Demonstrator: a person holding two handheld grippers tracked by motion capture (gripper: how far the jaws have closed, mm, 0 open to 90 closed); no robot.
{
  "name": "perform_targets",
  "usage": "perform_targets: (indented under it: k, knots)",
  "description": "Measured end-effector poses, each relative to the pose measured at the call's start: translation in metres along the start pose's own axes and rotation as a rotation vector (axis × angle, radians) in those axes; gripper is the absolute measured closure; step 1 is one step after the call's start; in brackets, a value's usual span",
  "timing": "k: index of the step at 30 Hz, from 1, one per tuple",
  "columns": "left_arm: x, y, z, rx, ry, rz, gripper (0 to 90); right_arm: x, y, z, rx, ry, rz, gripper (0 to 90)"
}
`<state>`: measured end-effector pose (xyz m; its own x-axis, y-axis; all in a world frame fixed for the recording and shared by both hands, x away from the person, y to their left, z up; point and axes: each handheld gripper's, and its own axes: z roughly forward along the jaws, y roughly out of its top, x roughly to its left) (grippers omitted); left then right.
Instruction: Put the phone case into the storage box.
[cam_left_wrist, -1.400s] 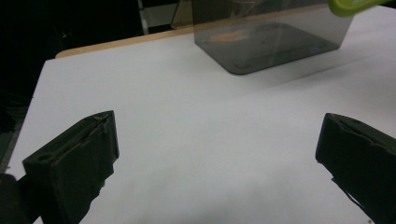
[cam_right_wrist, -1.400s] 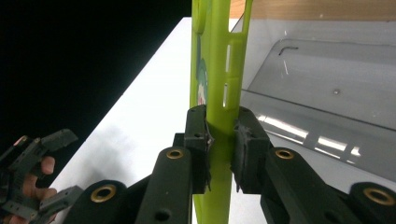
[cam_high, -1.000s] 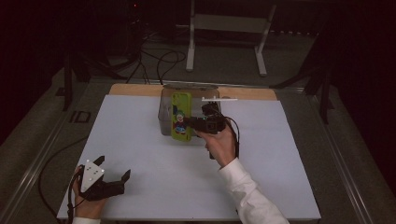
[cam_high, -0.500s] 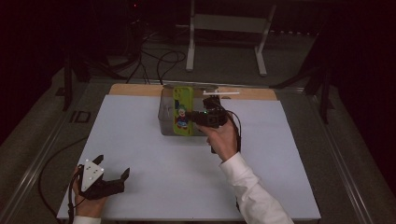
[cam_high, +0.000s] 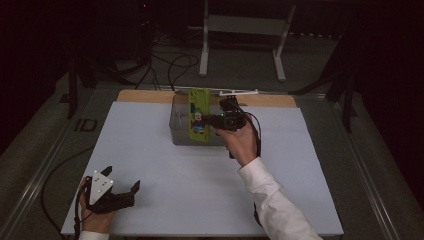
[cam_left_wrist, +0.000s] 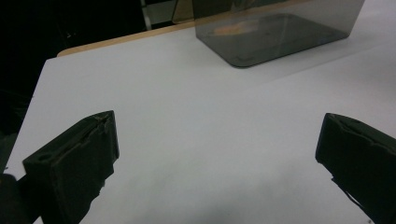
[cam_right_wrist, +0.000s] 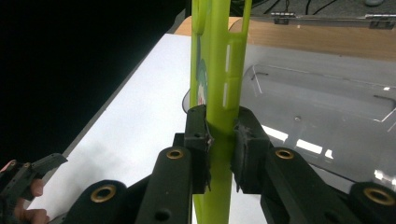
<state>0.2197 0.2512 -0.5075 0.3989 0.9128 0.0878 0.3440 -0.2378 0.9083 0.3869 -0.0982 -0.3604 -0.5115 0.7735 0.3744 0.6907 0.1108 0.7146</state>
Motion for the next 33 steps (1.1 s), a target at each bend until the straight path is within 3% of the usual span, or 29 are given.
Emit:
perform_targets:
  k: [33]
  knots:
    - [-0.001, 0.000, 0.001, 0.001, -0.002, 0.001, 0.0, -0.013, 0.022, 0.005, 0.048, -0.084, -0.001, 78.4]
